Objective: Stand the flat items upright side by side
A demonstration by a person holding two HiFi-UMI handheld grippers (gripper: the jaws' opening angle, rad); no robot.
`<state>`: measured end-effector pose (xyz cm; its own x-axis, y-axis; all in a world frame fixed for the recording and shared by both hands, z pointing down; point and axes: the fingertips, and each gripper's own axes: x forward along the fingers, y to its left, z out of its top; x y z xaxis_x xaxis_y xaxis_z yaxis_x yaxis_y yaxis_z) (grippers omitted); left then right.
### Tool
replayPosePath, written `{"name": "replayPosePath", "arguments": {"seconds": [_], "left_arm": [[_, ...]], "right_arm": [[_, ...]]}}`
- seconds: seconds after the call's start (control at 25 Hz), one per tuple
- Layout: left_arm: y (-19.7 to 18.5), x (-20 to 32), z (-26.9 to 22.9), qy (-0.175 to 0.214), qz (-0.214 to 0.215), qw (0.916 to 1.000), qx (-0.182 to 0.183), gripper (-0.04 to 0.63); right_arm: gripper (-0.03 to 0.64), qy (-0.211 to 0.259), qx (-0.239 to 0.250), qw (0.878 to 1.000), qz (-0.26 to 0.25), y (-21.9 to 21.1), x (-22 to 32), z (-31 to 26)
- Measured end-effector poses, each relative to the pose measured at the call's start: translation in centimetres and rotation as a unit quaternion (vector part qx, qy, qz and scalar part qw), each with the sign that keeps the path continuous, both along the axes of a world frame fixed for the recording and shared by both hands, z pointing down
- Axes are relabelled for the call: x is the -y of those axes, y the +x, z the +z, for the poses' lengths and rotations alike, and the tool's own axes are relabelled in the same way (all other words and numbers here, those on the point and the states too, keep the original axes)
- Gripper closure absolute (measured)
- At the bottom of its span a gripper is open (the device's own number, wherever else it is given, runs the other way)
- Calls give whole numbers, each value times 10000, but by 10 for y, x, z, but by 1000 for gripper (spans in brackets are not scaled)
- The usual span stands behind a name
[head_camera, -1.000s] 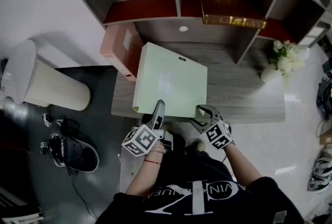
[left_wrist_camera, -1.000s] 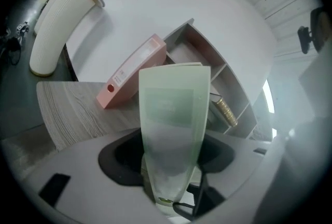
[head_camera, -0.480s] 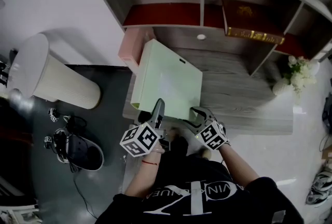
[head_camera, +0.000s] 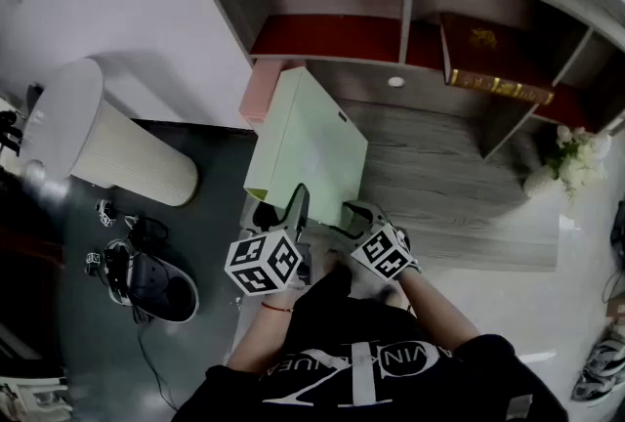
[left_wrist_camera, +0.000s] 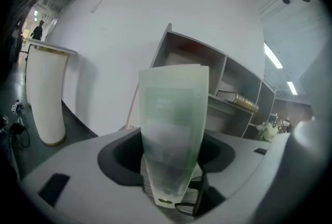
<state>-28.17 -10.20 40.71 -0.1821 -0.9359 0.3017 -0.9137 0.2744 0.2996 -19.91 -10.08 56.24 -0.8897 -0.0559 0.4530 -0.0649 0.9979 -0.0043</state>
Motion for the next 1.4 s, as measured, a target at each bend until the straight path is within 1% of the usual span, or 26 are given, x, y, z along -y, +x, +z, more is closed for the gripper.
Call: {"name": "replayPosePath", "arguments": {"seconds": [0.2, 0.4, 0.52, 0.68, 0.84, 1.04, 1.2, 1.4], "left_arm": [[-9, 8, -6, -168, 26, 9991, 395, 318], [-19, 17, -4, -323, -11, 9978, 575, 314], [-23, 20, 1, -387, -55, 9973, 622, 310], [-25, 24, 3, -454, -89, 9956, 815, 310], [-26, 28, 4, -457, -91, 9938, 1013, 308], [-27, 36, 5, -438, -44, 9927, 1120, 298], [-26, 46, 5, -404, 153, 9911, 1259, 290], [-25, 54, 1, -82, 435, 9914, 1233, 284]], "right_arm": [[353, -266, 126, 9996, -56, -22, 3, -2], [353, -338, 120, 9993, -136, -38, 8, 3], [347, -362, 61, 9993, -106, -46, 13, 6], [314, -456, 100, 9988, -138, -58, 16, 5], [296, -483, 191, 9986, -45, -67, 20, 2], [236, -436, 357, 9984, 81, -79, 31, -7], [247, -424, 345, 9985, 51, -87, 39, -4], [276, -381, 298, 9988, -42, -95, 48, -1]]}}
